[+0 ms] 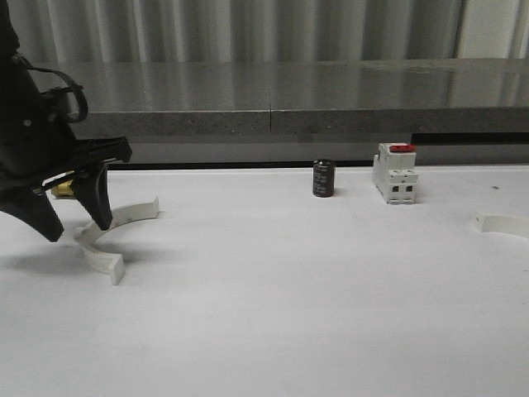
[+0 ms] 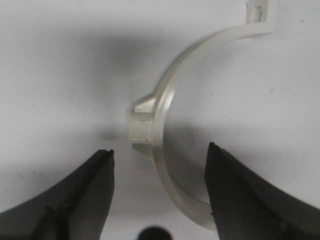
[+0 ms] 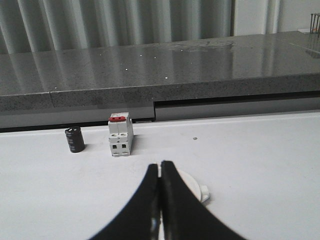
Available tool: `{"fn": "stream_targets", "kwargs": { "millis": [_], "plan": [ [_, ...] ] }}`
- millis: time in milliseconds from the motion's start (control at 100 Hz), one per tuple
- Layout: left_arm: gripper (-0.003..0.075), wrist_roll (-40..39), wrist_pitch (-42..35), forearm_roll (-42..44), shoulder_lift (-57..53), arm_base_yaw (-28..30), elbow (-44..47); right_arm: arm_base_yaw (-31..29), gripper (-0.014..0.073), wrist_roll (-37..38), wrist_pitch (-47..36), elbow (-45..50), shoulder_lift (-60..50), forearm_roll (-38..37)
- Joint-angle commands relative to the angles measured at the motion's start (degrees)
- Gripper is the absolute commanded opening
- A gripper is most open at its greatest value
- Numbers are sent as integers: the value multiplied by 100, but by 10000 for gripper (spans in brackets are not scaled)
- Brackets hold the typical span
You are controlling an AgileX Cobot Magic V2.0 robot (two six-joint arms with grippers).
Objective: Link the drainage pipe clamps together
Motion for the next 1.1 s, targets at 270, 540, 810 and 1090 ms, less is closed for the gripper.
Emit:
{"fn": "stream_targets", "kwargs": {
  "millis": [270, 540, 810, 1090],
  "plan": [
    [18, -69, 34, 285, -1339, -48, -158, -10, -65, -28, -425, -95, -110, -48],
    [-21, -69, 237, 981, -2350, -48, 121, -10, -65, -28, -425, -95, -110, -48],
    [-21, -69, 5, 1742, -3647, -48, 901, -10, -65, -28, -425, -95, -110, -48],
    [-21, -69, -236, 1909, -5262, -48, 1915, -10, -65, -28, -442, -95, -110, -48]
  ]
}}
